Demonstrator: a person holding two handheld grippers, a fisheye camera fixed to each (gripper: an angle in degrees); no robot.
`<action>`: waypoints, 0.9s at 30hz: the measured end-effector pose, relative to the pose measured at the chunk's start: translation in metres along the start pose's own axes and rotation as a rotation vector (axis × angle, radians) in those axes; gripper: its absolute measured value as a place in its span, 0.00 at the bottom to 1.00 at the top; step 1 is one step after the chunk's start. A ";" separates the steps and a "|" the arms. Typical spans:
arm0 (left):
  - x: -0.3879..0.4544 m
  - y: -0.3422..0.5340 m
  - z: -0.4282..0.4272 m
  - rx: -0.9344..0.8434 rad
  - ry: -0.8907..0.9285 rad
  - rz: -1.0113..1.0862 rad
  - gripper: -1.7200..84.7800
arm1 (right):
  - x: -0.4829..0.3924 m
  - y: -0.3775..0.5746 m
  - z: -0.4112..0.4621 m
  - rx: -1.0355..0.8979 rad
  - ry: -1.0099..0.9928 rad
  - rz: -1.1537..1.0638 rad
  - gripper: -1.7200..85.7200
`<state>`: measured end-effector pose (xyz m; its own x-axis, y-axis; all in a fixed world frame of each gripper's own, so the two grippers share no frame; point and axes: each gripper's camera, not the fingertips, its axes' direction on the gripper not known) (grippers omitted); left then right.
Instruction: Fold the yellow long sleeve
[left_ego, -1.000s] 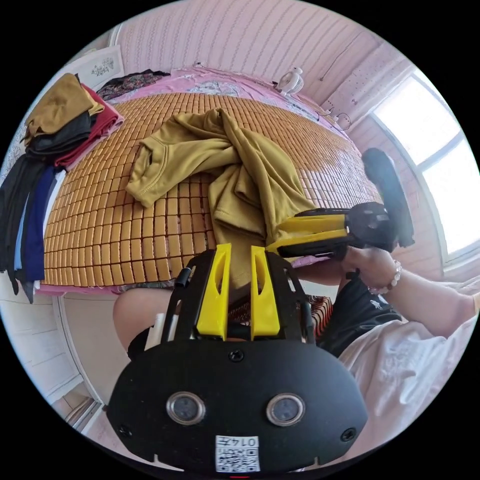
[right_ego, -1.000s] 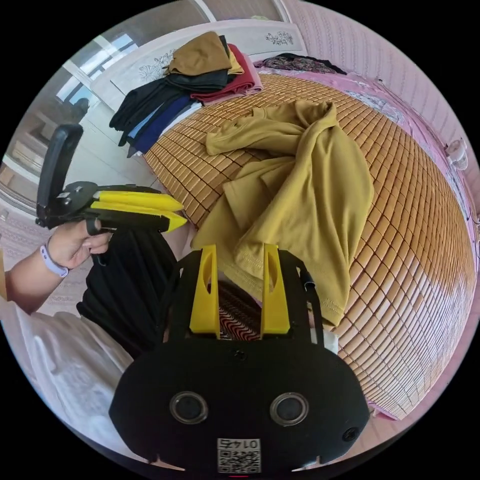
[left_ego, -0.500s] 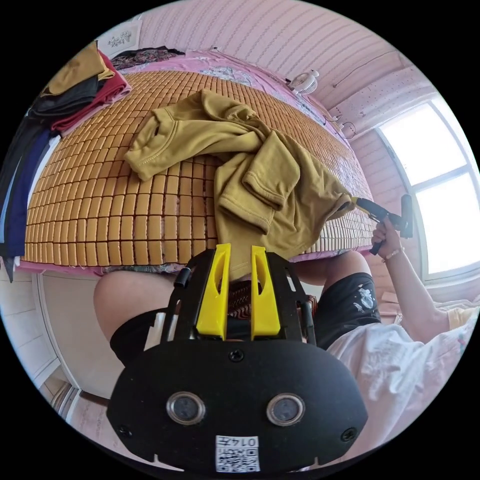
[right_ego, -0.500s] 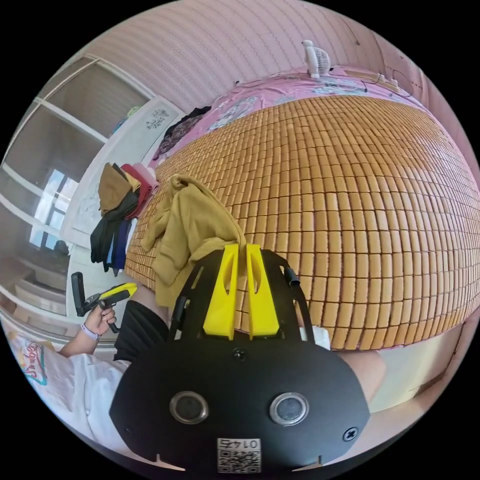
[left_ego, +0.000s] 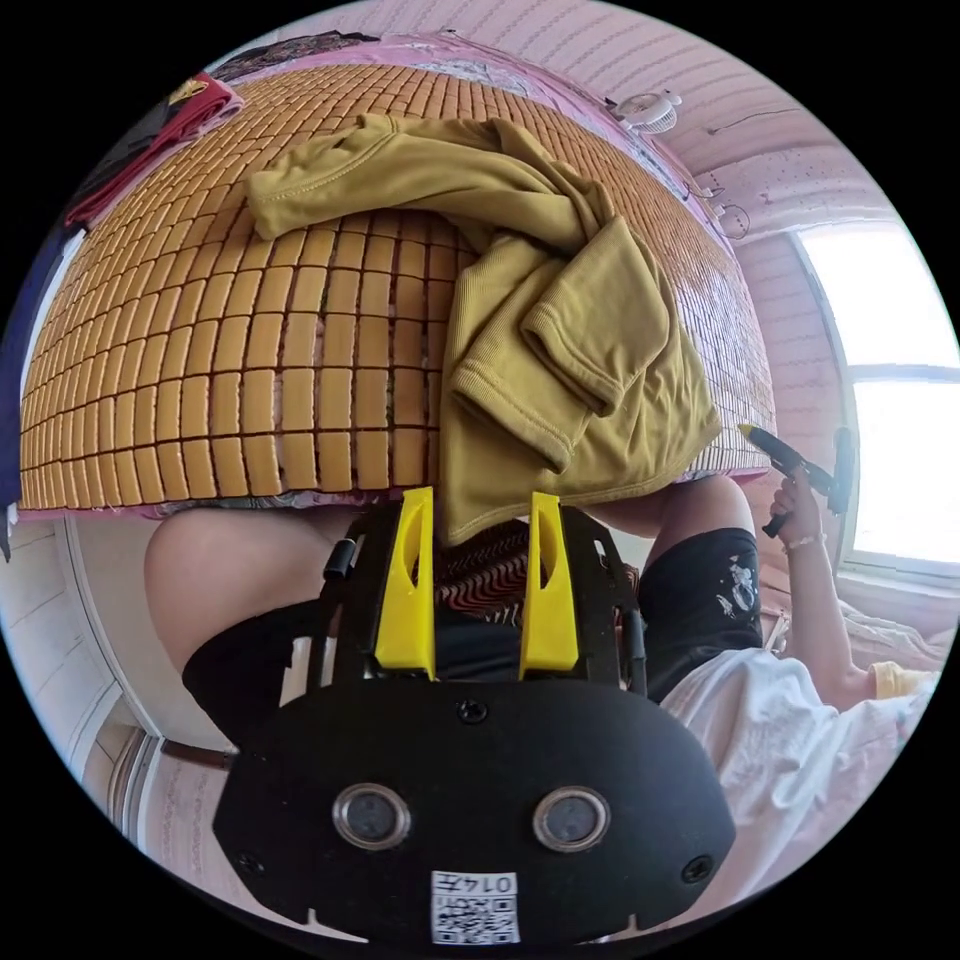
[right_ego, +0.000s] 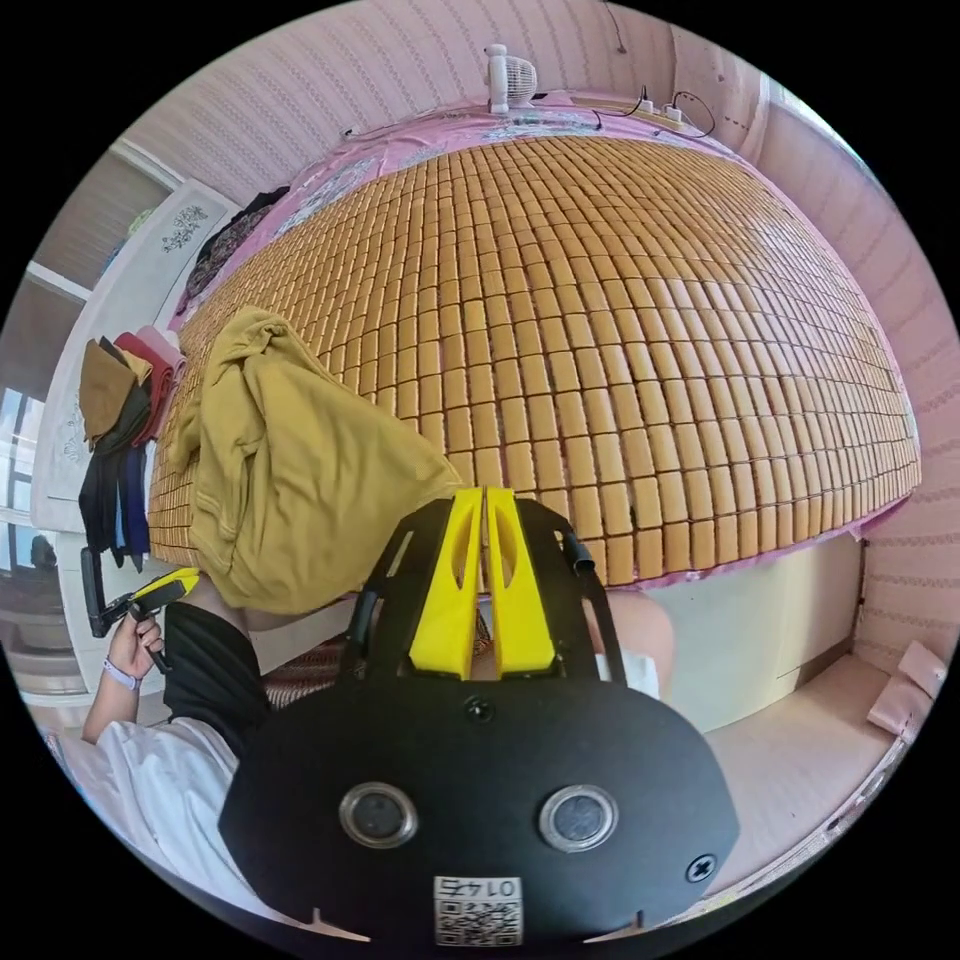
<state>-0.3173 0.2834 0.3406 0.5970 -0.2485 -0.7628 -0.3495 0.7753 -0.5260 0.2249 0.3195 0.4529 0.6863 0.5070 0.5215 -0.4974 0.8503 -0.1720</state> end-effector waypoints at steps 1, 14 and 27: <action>-0.001 -0.002 0.006 -0.022 0.005 -0.011 0.18 | 0.002 0.002 -0.006 0.010 -0.026 -0.011 0.05; -0.015 -0.023 0.045 -0.038 0.000 -0.143 0.12 | -0.068 -0.017 0.022 -0.129 0.147 -0.222 0.11; 0.041 -0.034 -0.120 0.421 0.040 0.255 0.07 | -0.076 0.003 -0.026 -0.021 0.081 -0.216 0.04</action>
<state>-0.3682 0.1773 0.2822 0.4996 -0.0361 -0.8655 -0.1534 0.9797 -0.1294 0.1849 0.2874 0.3910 0.8164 0.3217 0.4796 -0.3235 0.9427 -0.0816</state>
